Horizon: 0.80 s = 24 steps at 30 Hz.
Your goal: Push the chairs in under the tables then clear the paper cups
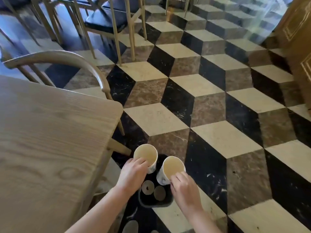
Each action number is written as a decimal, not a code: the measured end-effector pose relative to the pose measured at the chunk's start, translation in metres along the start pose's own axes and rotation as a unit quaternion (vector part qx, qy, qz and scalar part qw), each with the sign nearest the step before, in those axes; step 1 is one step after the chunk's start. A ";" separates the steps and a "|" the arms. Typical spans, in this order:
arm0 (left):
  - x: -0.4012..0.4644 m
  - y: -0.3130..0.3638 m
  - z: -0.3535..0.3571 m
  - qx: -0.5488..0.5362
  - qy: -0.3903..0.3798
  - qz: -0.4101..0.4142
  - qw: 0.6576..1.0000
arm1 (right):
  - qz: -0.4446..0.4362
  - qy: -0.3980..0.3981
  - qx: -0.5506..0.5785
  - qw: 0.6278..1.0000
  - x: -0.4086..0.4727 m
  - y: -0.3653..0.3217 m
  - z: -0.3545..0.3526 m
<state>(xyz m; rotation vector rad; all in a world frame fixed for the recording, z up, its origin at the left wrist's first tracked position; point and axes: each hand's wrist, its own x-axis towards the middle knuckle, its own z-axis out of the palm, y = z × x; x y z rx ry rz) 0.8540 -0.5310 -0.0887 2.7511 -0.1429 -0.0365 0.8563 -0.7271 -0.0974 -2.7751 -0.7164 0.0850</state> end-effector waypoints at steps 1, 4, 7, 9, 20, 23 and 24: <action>0.008 -0.007 0.022 -0.005 -0.009 -0.012 1.000 | -0.003 -0.001 -0.002 1.000 0.006 0.009 0.021; 0.026 -0.029 0.085 0.002 -0.011 0.007 1.000 | -0.007 0.003 -0.005 1.000 0.025 0.036 0.083; 0.040 -0.055 0.145 0.024 -0.019 0.027 0.999 | -0.020 -0.002 -0.017 1.000 0.041 0.059 0.141; 0.047 -0.071 0.181 0.053 -0.044 0.029 0.997 | -0.025 -0.019 -0.027 0.999 0.048 0.071 0.178; 0.016 -0.071 0.215 0.012 -0.097 0.013 0.995 | 0.037 -0.119 -0.029 0.992 0.032 0.071 0.205; 0.007 -0.043 0.168 -0.019 -0.090 0.013 0.996 | 0.048 -0.107 -0.004 0.993 0.025 0.051 0.149; 0.006 -0.032 0.149 -0.039 -0.085 0.017 0.995 | 0.049 -0.098 0.000 0.994 0.024 0.043 0.128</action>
